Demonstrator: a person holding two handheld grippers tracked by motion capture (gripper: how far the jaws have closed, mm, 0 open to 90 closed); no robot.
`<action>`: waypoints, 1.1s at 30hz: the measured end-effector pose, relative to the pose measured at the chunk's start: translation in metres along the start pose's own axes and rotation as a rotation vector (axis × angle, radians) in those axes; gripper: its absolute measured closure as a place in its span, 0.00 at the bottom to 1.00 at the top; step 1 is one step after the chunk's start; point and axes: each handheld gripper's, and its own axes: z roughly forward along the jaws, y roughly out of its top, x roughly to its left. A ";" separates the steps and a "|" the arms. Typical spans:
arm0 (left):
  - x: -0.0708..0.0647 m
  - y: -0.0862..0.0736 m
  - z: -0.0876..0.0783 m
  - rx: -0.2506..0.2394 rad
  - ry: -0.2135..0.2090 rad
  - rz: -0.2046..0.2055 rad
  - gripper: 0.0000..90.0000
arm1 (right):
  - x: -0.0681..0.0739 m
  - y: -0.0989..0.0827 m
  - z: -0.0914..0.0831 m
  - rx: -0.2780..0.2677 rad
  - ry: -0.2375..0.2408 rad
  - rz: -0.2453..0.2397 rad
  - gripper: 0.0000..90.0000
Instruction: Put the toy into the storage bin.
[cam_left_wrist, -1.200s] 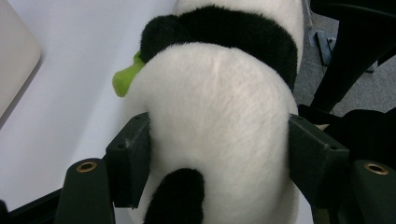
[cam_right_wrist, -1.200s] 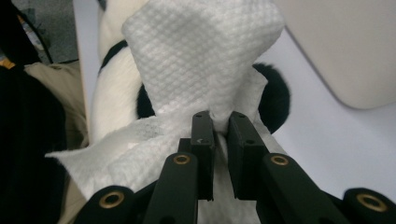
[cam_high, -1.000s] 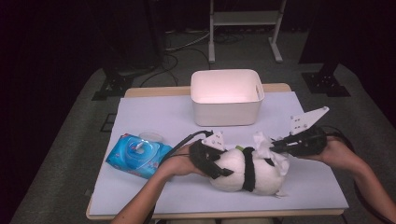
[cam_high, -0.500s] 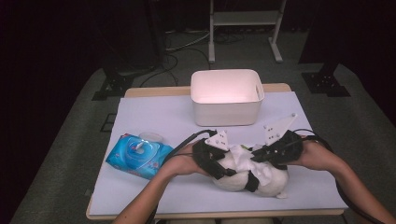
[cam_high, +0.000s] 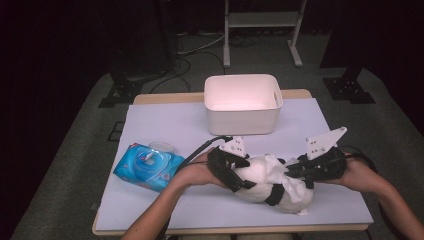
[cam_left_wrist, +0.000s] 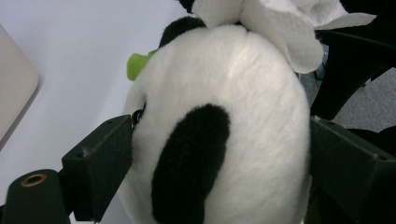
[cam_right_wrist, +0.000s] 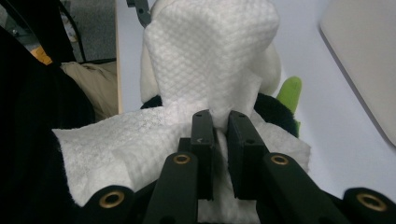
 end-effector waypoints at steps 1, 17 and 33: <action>0.001 0.000 -0.001 -0.001 -0.002 0.000 0.11 | 0.000 -0.002 -0.001 -0.004 -0.001 0.002 0.90; 0.010 -0.016 0.003 -0.004 -0.043 -0.053 0.09 | -0.002 -0.007 -0.002 0.010 -0.015 0.012 0.90; 0.012 0.003 -0.028 -0.032 0.001 -0.078 0.40 | -0.007 0.022 0.002 -0.026 -0.041 -0.034 0.90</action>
